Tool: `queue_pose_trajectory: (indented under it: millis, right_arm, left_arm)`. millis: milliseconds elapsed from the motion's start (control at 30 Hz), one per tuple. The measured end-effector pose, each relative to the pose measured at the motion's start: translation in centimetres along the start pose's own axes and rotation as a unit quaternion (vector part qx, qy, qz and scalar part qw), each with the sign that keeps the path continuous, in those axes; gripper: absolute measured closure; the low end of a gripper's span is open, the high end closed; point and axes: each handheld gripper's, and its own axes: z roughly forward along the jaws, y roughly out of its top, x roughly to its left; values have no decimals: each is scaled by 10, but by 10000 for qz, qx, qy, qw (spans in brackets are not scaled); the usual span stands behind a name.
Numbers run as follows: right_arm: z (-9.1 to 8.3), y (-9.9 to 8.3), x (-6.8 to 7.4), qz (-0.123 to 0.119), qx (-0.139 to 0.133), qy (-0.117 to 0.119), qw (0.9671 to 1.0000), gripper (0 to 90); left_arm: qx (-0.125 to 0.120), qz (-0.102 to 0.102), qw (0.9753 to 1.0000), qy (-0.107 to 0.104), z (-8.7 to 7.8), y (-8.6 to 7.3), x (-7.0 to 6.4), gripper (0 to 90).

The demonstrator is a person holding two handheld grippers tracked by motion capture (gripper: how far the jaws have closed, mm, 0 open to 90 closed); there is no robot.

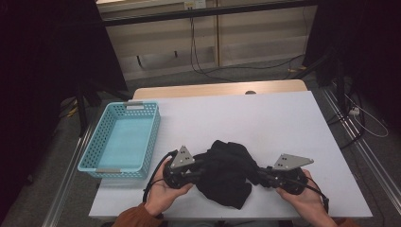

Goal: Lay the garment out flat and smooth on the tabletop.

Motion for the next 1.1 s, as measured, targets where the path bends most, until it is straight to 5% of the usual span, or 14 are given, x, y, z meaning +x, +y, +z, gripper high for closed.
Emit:
queue_pose_trajectory:
  millis: [333,567,667,933,1067,1100]
  right_arm:
    - [4,2,-4,82,-14,124,9999,832]
    - [1,12,-11,172,-292,-3,9994,531]
    - [5,21,-13,152,-352,3,9993,471]
    - [48,65,-2,-187,-550,546,9968,424]
    - [73,76,9,-346,-425,798,9953,429]
    - [79,74,14,-399,-283,884,9949,507]
  left_arm:
    - [-312,-301,9990,114,-3,14,11,575]
    - [-296,-441,9985,121,-9,10,20,539]
    - [-278,-479,9984,102,-7,9,21,539]
    - [-291,-610,9977,109,-4,5,25,539]
    - [-227,-719,9970,157,-1,0,31,531]
    - [-270,-754,9966,195,-2,-1,33,517]
